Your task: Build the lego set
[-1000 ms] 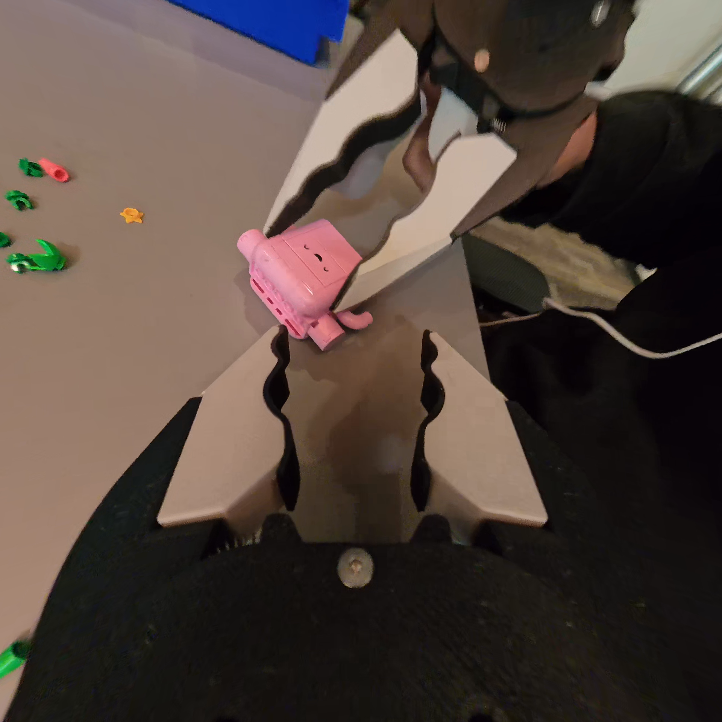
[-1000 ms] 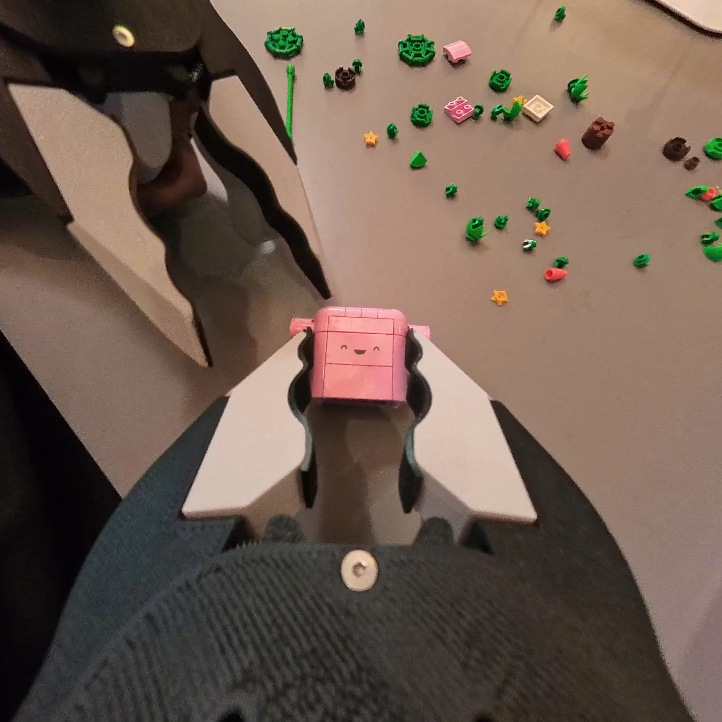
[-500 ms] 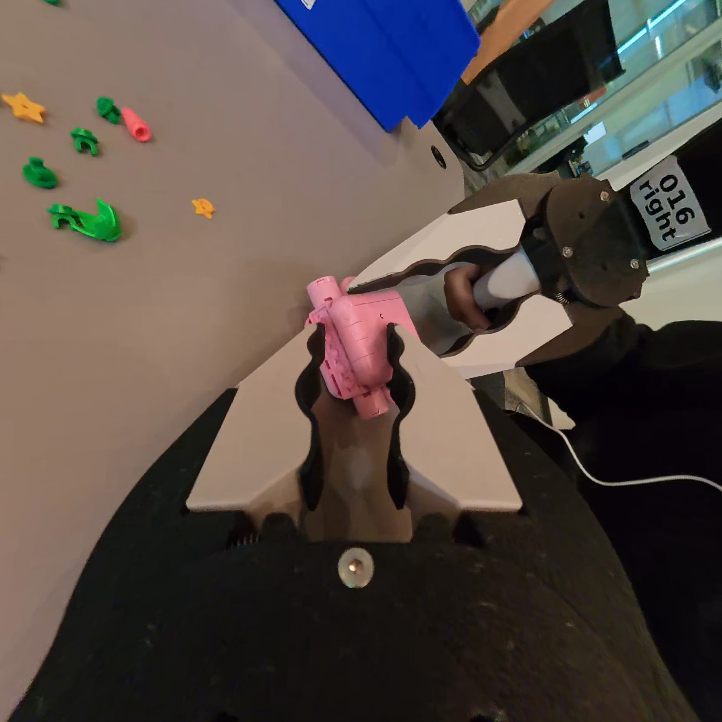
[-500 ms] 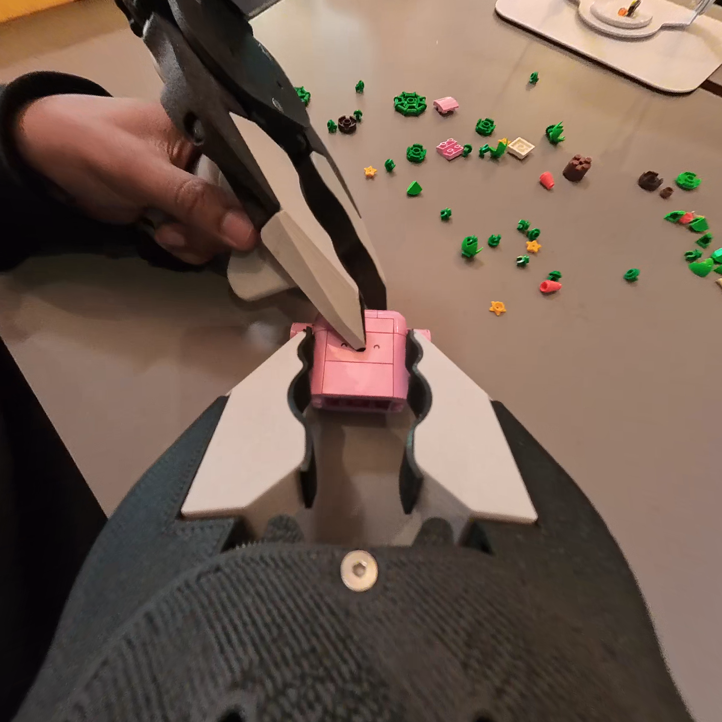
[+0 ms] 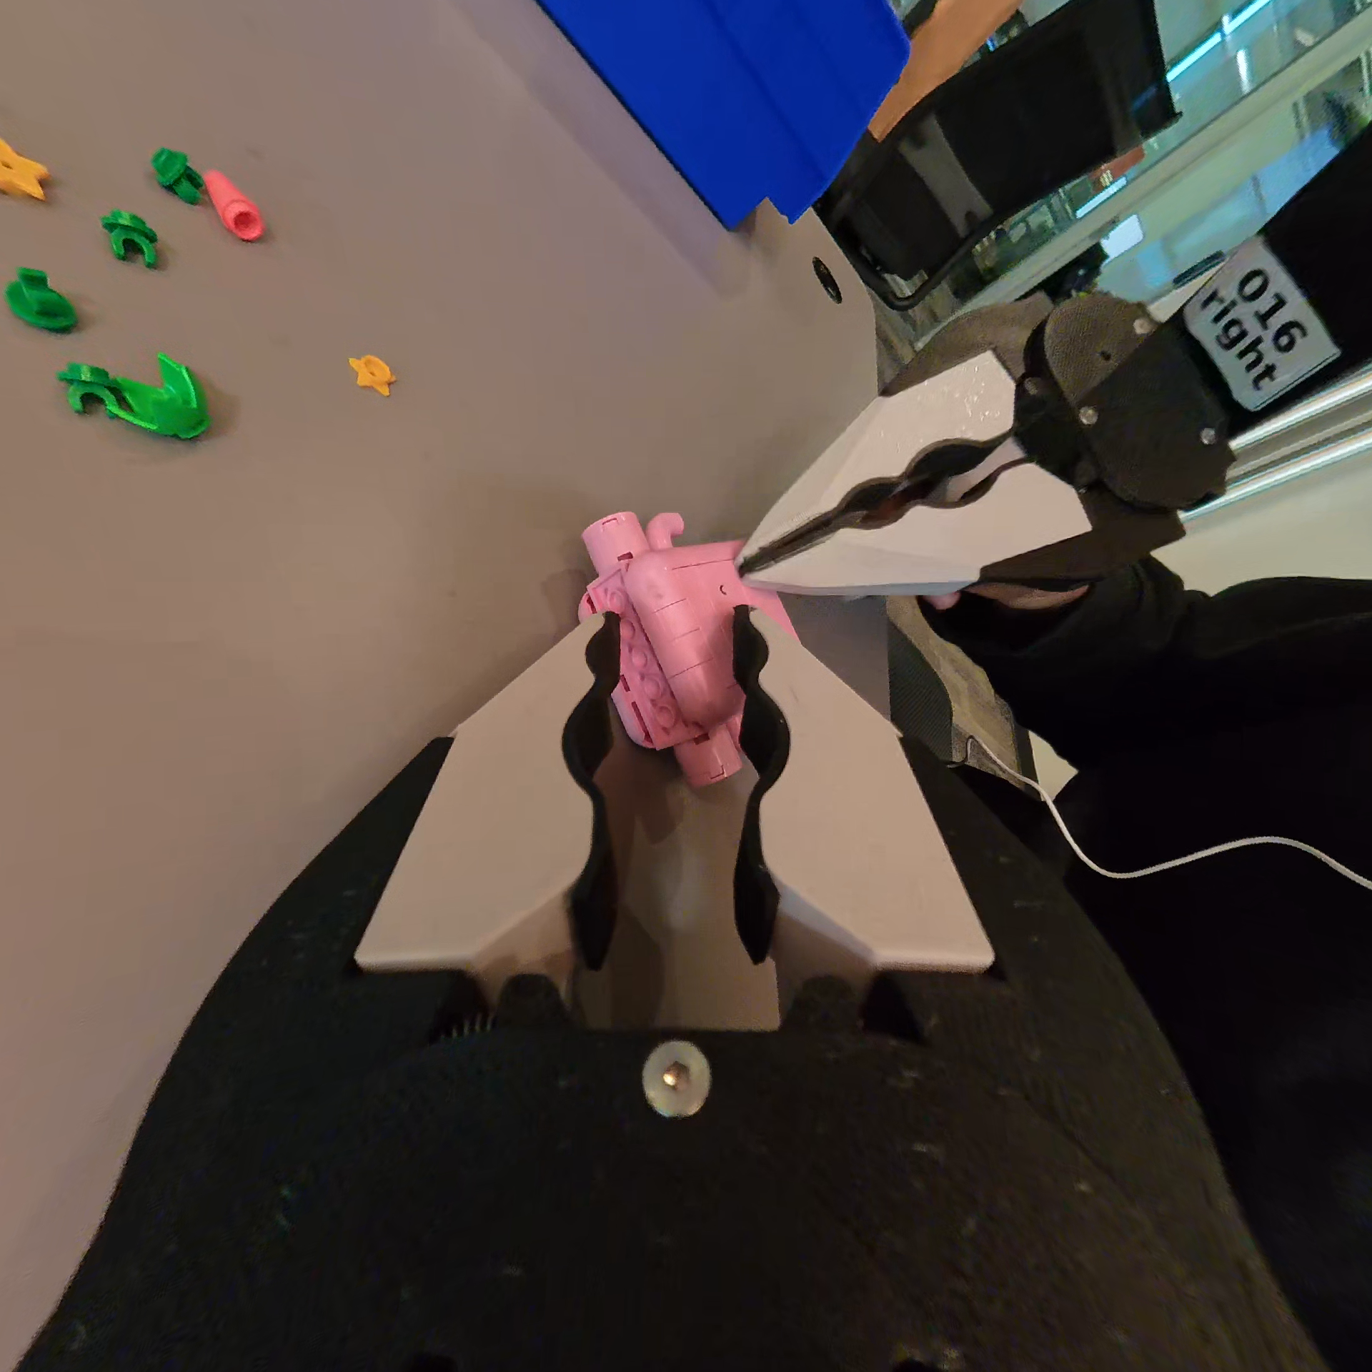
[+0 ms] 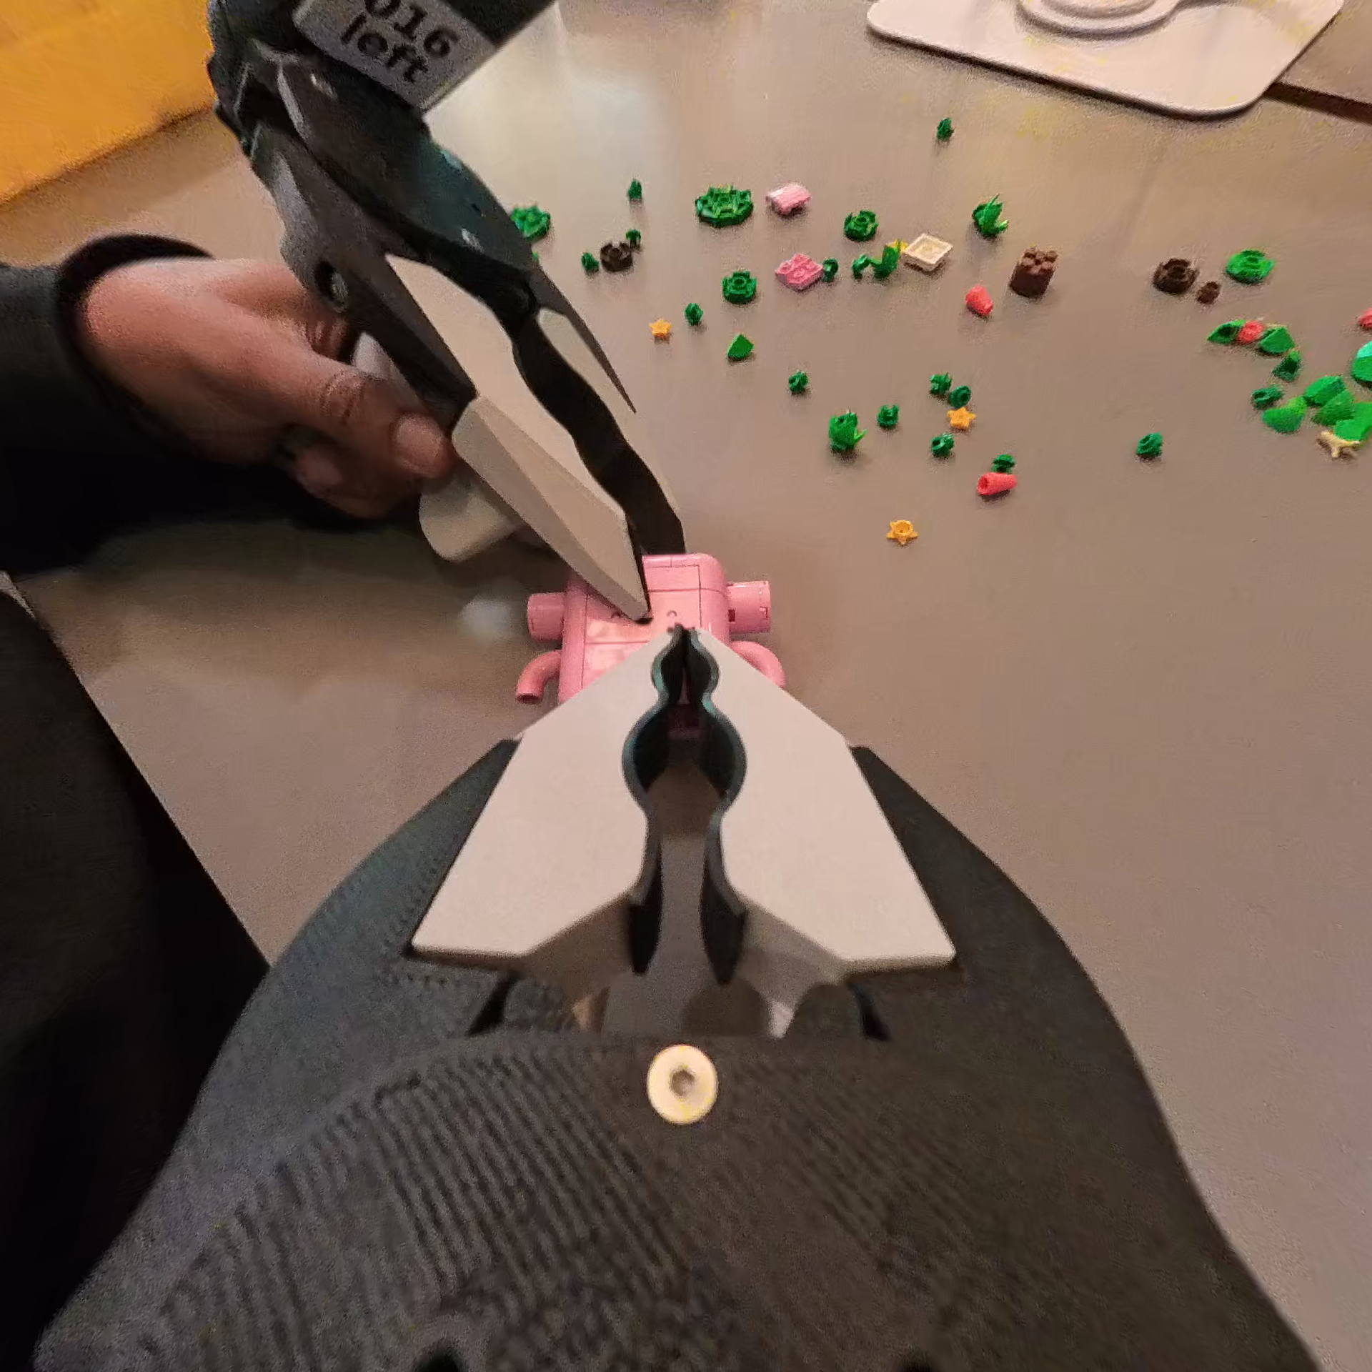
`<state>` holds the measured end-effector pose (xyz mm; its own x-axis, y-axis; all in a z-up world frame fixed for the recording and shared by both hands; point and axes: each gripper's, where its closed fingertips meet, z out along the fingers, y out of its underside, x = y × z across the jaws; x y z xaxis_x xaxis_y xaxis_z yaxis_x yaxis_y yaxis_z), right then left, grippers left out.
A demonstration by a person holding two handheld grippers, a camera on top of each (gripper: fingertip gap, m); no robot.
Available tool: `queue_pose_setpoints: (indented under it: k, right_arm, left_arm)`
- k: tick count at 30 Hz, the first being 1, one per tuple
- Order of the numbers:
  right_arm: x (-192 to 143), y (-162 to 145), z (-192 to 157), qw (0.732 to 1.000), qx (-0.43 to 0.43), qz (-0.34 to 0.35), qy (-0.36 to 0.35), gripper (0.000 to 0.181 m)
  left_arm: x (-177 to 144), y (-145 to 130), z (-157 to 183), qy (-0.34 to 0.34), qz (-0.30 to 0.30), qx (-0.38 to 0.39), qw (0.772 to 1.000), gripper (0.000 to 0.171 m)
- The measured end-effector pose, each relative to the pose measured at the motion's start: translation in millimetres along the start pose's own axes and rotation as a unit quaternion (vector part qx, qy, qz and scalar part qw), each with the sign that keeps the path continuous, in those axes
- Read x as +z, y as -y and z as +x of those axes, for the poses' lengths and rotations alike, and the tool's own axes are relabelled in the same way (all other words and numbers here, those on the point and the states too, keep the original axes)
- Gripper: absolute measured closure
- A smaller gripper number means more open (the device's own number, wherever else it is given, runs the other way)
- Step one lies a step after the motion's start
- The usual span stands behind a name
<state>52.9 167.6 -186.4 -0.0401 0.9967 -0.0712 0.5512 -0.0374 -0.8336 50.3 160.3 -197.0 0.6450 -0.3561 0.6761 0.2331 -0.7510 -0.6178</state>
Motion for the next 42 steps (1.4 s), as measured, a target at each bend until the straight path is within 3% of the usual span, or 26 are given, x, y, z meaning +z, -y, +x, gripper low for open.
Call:
queue_pose_setpoints:
  k: [2,4,7,10,14,16,19,24,26,27,30,32,34,37,39,42]
  right_arm:
    - [-4,8,4,0.999,-0.033,0.004,-0.022,0.181]
    - [-8,21,-6,0.999,-0.032,0.044,0.001,0.181]
    - [3,0,-7,1.000,-0.025,0.009,0.008,0.181]
    - [-1,1,-4,1.000,-0.002,0.004,0.014,0.181]
    - [-10,21,-6,0.998,-0.015,0.059,-0.001,0.181]
    - [1,1,-1,1.000,-0.012,0.019,-0.016,0.181]
    - [-2,0,3,1.000,-0.009,-0.021,-0.015,0.181]
    - [-20,34,12,0.991,-0.052,0.086,-0.084,0.181]
    - [-11,19,8,0.994,-0.055,0.051,-0.074,0.139]
    - [-5,10,2,0.996,-0.052,0.030,-0.058,0.127]
    - [3,-1,-8,0.998,-0.043,0.021,-0.038,0.120]
    - [6,-5,-6,0.998,-0.033,0.010,-0.043,0.116]
    - [10,-7,-3,0.999,-0.026,-0.001,-0.047,0.110]
    - [14,-6,-6,0.999,-0.024,-0.008,-0.029,0.114]
    - [16,-5,-12,0.999,-0.028,-0.013,-0.011,0.129]
    - [17,-3,-13,0.998,-0.057,-0.017,-0.014,0.130]
  left_arm:
    - [0,0,0,-0.001,0.000,-0.001,1.000,0.142]
    - [0,0,0,0.001,0.000,0.001,1.000,0.141]
    - [0,-1,0,0.001,-0.001,0.001,1.000,0.141]
    - [1,-1,1,0.000,-0.005,0.004,1.000,0.141]
    - [1,-1,1,0.001,-0.005,0.007,1.000,0.141]
    - [1,-2,1,0.002,-0.005,0.007,1.000,0.141]
    - [2,-2,1,0.003,-0.005,0.009,1.000,0.141]
    - [2,-2,0,0.007,-0.004,0.011,1.000,0.142]
    - [2,-1,0,0.004,-0.002,0.006,1.000,0.142]
    - [2,-1,0,0.003,0.000,0.004,1.000,0.142]
    - [-7,12,2,-0.018,0.051,-0.010,0.998,0.148]
    - [-21,25,7,-0.055,0.104,-0.024,0.993,0.146]
    - [-29,28,2,-0.058,0.119,-0.037,0.991,0.140]
    - [-32,27,-2,-0.051,0.116,-0.041,0.991,0.136]
    - [-32,27,-4,-0.039,0.113,-0.034,0.992,0.134]
    - [-32,25,-8,-0.028,0.105,-0.032,0.994,0.127]
